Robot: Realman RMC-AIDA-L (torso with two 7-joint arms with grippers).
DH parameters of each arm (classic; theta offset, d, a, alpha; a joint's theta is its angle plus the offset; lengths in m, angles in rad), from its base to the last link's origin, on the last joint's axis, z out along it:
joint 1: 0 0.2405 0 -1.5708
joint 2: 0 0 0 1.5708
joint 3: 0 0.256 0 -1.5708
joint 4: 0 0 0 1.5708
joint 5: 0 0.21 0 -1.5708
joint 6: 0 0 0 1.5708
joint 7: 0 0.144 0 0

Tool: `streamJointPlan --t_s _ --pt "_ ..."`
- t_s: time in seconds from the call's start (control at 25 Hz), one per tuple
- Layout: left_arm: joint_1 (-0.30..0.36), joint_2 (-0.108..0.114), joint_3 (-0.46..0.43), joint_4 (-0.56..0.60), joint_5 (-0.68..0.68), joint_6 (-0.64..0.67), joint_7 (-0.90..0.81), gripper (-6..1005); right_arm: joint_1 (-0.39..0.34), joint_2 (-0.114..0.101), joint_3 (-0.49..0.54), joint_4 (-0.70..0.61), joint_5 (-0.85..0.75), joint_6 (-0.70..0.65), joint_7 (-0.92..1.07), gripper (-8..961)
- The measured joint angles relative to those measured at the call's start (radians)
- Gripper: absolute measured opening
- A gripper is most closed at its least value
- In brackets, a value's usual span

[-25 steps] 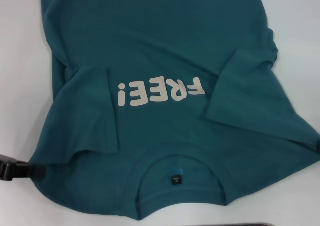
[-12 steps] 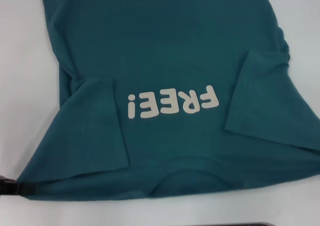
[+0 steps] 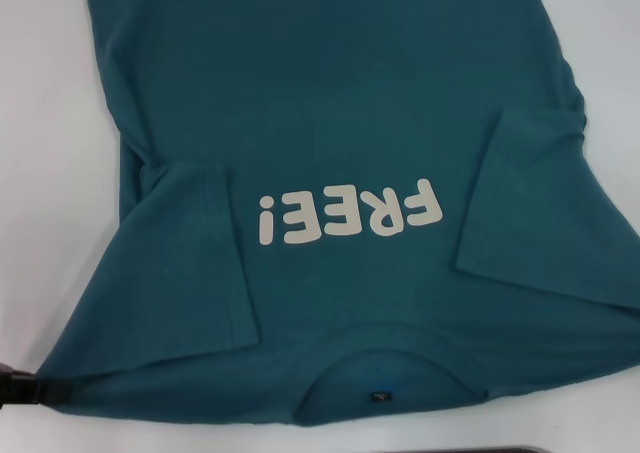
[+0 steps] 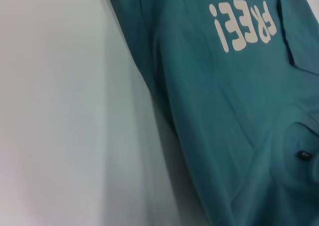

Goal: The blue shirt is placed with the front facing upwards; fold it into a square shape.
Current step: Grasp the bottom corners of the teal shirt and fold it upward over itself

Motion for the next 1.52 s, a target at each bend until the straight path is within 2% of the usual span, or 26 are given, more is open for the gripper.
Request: streamJointPlan --t_s 0.28,0.56,0.88,1.08,1.16,1.24,1.32,1.36,1.44,1.52 --pt "0.005 -0.001 -0.004 0.000 0.000 0.005 0.005 1 -0.018 -0.004 0.035 0.000 -0.001 -0.014 -0.008 30" --pt "0.022 -0.013 -0.007 0.002 0.000 0.005 0.012 1 -0.042 -0.006 0.068 0.000 -0.002 -0.040 -0.040 30" --pt "0.007 -0.016 -0.043 0.003 -0.009 0.002 0.034 1 -0.015 -0.008 0.077 0.000 0.000 -0.039 -0.045 29" --pt "-0.044 -0.009 -0.118 0.004 -0.042 0.006 0.057 1 0.028 -0.009 0.110 0.000 0.016 -0.033 -0.051 29" --pt "-0.072 -0.005 -0.139 0.006 -0.073 -0.002 0.059 1 0.073 -0.006 0.119 0.002 0.020 -0.022 -0.054 29" --pt "-0.101 -0.004 -0.150 0.007 -0.102 -0.021 0.058 1 0.091 -0.003 0.120 0.004 0.021 -0.018 -0.054 29" --pt "-0.101 -0.004 -0.150 0.007 -0.102 -0.021 0.058 1 0.125 0.002 0.121 0.004 0.023 -0.002 -0.054 30" --pt "-0.121 -0.004 -0.151 0.010 -0.115 -0.038 0.054 1 0.141 0.004 0.122 0.006 0.027 0.009 -0.054 30" --pt "-0.208 -0.003 -0.152 0.039 -0.131 -0.117 0.035 1 0.173 0.005 0.122 0.010 0.041 0.030 -0.053 30" --pt "-0.239 0.002 -0.152 0.057 -0.133 -0.147 0.029 1 0.206 0.005 0.122 0.011 0.052 0.053 -0.050 30"
